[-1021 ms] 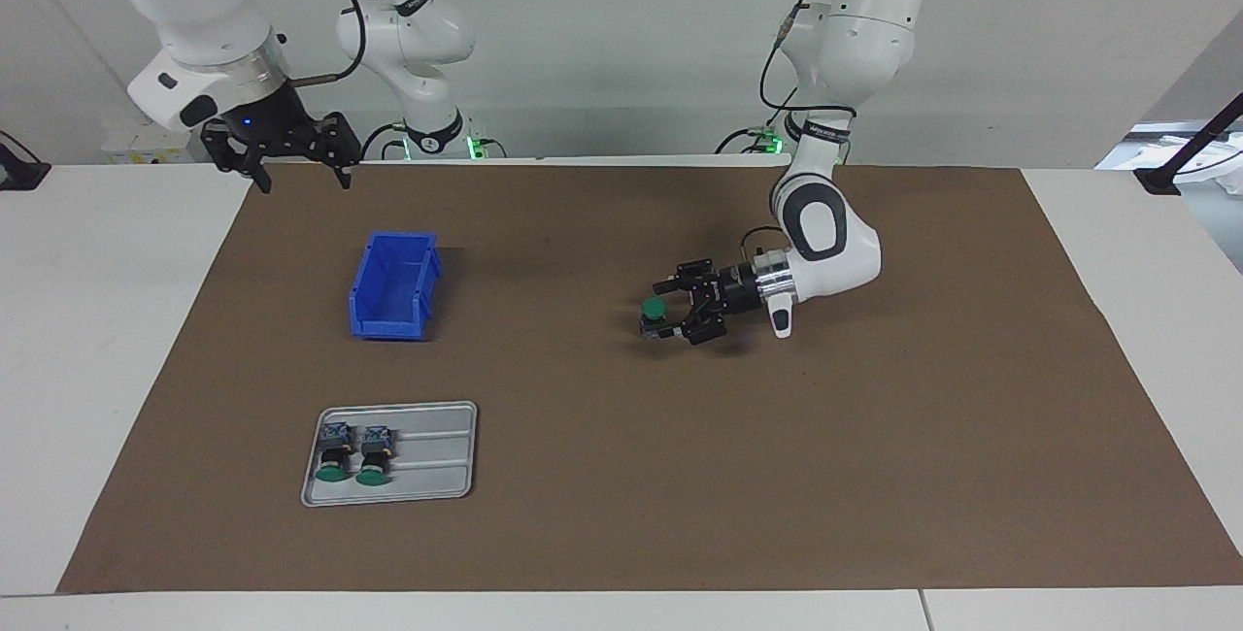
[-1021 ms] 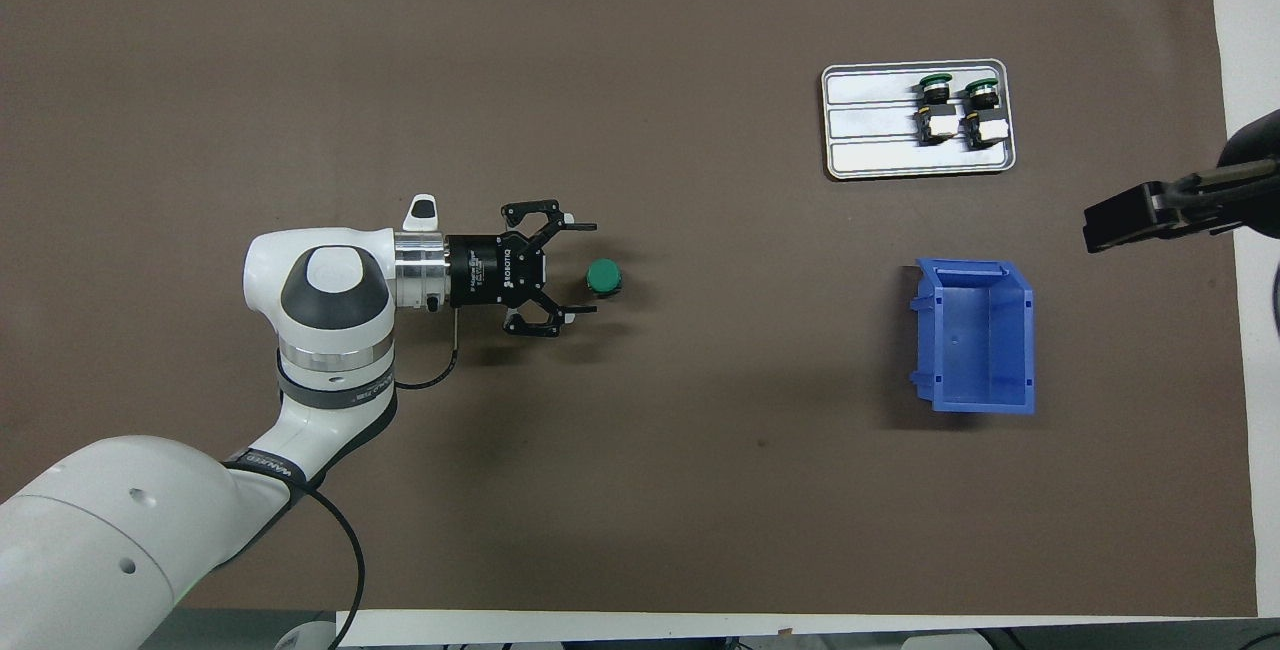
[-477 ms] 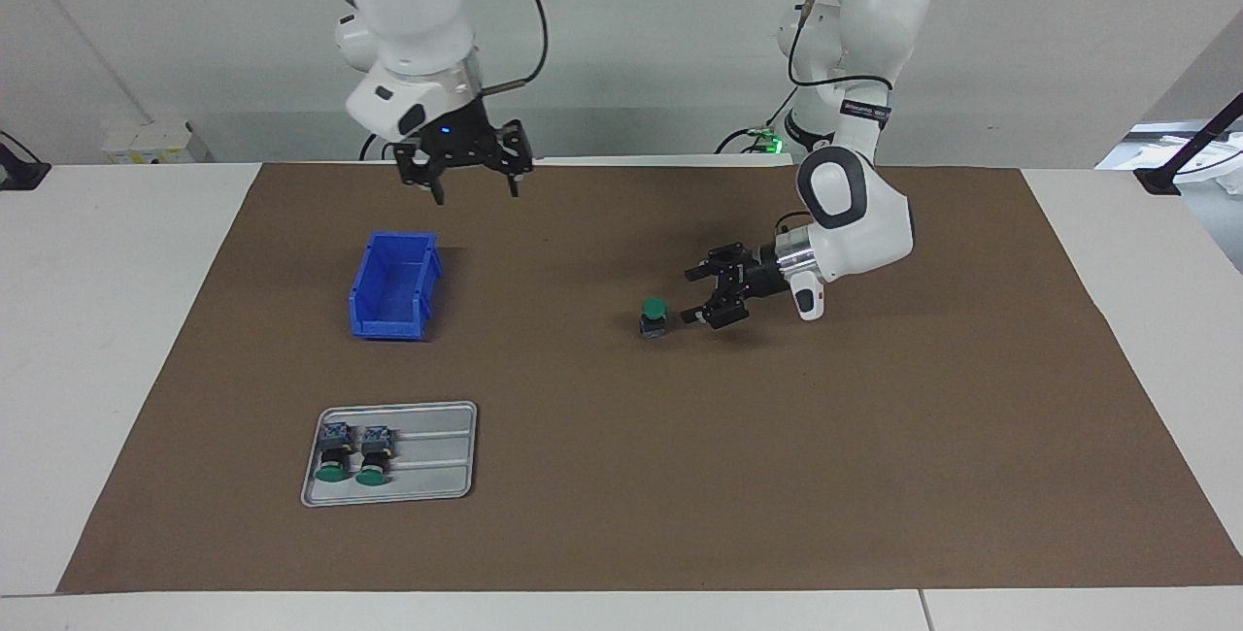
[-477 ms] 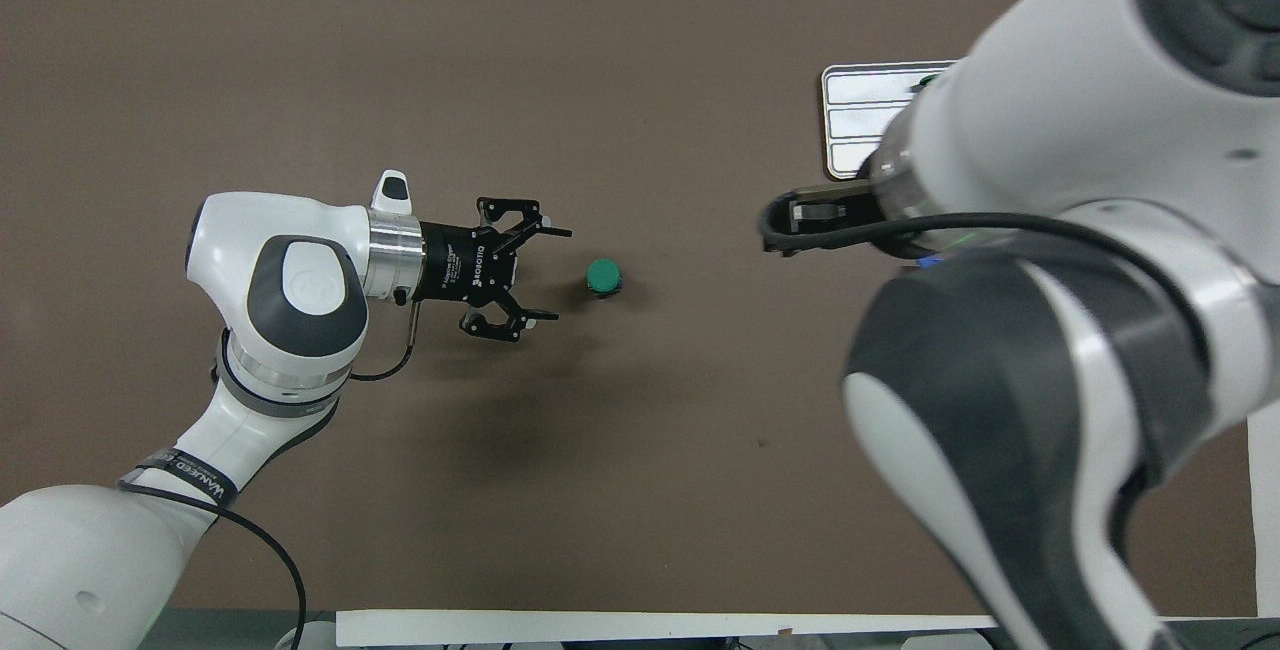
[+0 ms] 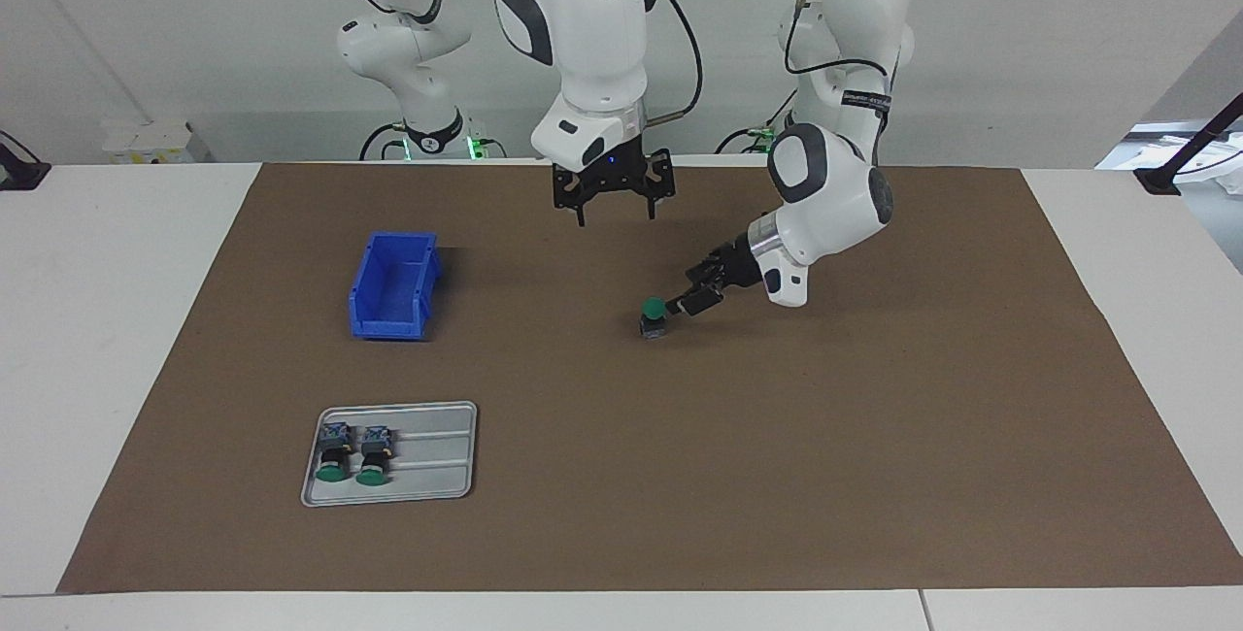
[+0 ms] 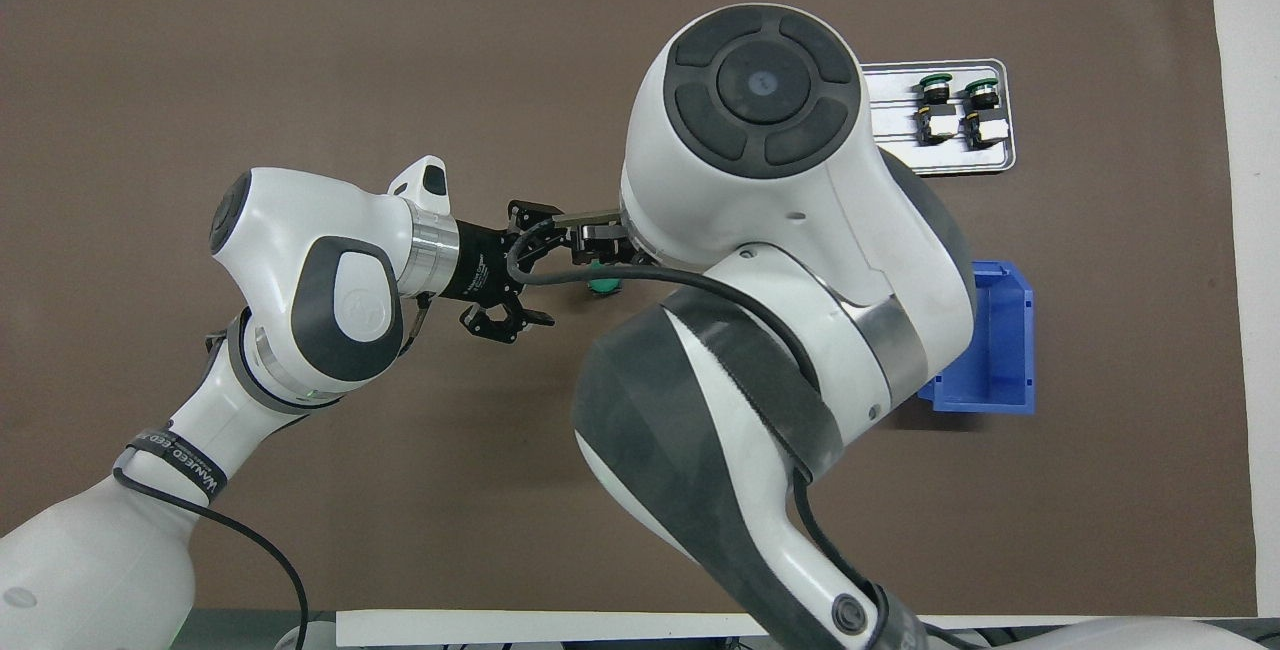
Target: Place and press button with both arms
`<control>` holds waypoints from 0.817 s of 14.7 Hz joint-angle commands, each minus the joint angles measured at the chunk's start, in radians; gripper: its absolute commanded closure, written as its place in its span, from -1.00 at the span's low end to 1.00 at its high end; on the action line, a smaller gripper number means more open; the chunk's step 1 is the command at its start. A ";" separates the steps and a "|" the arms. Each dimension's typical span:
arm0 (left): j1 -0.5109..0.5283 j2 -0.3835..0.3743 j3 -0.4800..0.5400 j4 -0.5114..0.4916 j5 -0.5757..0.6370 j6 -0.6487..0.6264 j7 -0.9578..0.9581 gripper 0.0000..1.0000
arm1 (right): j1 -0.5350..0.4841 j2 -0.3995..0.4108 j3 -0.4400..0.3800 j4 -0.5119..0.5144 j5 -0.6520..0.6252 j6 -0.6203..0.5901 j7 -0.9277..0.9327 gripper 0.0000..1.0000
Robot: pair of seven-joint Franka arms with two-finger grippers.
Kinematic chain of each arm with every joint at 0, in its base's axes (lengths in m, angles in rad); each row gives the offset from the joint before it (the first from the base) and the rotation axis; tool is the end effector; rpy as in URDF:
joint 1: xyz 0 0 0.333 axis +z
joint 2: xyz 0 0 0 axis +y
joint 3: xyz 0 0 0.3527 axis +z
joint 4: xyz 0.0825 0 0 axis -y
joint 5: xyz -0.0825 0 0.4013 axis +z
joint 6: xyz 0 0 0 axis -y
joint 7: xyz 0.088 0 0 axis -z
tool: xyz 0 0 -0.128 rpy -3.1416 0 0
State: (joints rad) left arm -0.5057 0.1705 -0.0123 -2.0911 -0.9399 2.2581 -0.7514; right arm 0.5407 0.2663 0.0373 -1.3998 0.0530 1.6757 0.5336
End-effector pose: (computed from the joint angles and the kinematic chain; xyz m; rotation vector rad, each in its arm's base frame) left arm 0.5057 -0.3281 0.3599 2.2821 1.0446 -0.5608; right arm 0.5586 0.3680 0.5687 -3.0825 -0.0582 0.0381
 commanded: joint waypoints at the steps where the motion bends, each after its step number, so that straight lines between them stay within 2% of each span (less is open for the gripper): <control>1: -0.003 -0.042 0.008 -0.006 0.108 -0.020 -0.019 -1.00 | -0.021 -0.001 0.003 0.015 0.008 -0.033 -0.035 -0.97; 3: -0.011 -0.037 0.005 0.043 0.246 -0.022 -0.087 -0.97 | -0.027 -0.001 0.001 0.012 0.004 -0.031 -0.044 -0.97; 5: -0.048 -0.026 0.005 0.104 0.388 -0.066 -0.120 -0.56 | -0.092 -0.001 -0.002 0.016 0.005 -0.043 -0.102 -0.97; 6: -0.050 -0.023 0.005 0.127 0.439 -0.099 -0.123 -0.42 | -0.122 -0.002 -0.002 0.016 0.010 -0.050 -0.131 -0.97; 8: -0.054 0.016 0.003 0.207 0.521 -0.126 -0.189 0.00 | -0.188 -0.024 -0.002 0.008 0.010 -0.071 -0.194 -0.97; 10: -0.089 0.020 0.003 0.217 0.613 -0.135 -0.195 0.51 | -0.240 -0.053 -0.002 -0.001 0.008 -0.109 -0.237 -0.97; 12: -0.103 0.035 -0.001 0.220 0.732 -0.124 -0.189 0.81 | -0.292 -0.088 -0.002 -0.051 0.008 -0.114 -0.282 -0.98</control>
State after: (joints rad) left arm -0.5819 0.1714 -0.0191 -1.9022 -0.3002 2.1462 -0.9246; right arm 0.2871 0.2264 0.0246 -1.3937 0.0539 1.5663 0.2930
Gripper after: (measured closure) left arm 0.727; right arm 0.009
